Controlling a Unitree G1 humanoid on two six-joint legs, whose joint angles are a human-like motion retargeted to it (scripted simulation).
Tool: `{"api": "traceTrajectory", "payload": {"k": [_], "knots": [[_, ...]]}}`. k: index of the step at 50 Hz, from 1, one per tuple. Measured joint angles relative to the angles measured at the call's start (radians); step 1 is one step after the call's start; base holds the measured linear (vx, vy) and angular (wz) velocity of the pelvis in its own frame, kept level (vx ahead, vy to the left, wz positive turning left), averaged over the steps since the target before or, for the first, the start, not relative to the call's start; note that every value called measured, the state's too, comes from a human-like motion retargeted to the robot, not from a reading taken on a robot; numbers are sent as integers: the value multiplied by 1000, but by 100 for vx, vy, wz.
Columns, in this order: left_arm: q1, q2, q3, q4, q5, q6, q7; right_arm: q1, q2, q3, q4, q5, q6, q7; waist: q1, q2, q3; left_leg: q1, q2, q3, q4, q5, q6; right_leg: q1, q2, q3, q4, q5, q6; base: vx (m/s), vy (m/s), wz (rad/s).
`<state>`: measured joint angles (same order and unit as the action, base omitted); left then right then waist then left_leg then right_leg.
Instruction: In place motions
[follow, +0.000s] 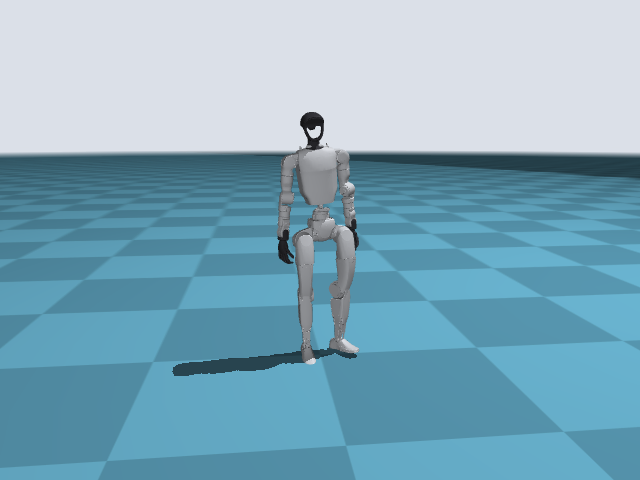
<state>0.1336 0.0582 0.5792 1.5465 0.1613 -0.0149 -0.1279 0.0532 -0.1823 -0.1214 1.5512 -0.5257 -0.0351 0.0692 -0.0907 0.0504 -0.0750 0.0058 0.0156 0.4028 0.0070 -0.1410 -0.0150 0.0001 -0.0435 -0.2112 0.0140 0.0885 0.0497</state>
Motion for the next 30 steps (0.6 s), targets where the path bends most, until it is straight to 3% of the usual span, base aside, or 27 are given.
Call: {"api": "traceTrajectory", "payload": {"k": [30], "knots": [[2,-1,-4,0,-2,1,4,1,-1,-1,1,-5,4,2,-3,2,2,4,-1,0,-2,3,2,0,0,5,0,4,-5,0,0,0]]}}
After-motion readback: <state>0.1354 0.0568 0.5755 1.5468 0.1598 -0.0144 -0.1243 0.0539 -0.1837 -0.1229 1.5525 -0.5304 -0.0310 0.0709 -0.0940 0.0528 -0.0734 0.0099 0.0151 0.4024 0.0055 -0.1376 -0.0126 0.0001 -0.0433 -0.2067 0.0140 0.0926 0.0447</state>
